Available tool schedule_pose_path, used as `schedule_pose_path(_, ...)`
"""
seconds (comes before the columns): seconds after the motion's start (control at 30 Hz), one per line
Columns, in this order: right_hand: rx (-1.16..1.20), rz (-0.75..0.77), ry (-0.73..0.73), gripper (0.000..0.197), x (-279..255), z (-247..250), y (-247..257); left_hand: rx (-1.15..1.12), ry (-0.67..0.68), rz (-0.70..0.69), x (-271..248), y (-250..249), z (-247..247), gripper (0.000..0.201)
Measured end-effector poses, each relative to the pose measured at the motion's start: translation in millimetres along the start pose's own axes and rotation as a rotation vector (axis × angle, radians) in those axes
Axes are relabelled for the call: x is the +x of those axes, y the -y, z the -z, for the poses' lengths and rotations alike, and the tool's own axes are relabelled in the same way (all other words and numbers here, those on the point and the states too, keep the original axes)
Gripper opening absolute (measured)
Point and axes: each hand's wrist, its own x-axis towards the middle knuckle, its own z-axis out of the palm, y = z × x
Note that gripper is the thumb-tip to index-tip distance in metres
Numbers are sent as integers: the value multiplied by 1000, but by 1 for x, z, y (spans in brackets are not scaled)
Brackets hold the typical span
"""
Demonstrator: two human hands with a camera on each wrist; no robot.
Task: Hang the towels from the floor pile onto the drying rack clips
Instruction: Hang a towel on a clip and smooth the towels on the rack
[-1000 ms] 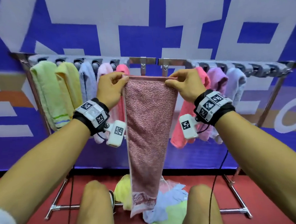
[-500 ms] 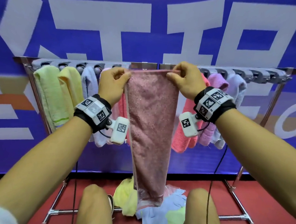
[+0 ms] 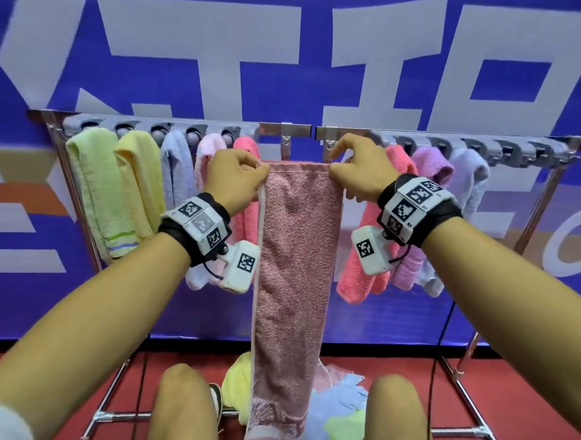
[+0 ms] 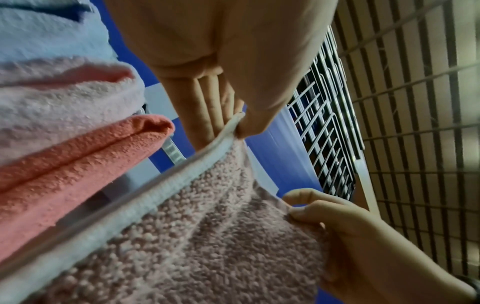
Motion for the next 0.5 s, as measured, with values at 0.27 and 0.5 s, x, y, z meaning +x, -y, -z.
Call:
schedule_pose_path(0.27, 349, -13, 176, 15, -16, -14, 32, -123, 162, -42, -20, -18, -18, 14)
schedule_pose_path(0.5, 456, 20, 284, 17, -19, -13, 31, -169, 234, -27, -23, -23, -14, 14)
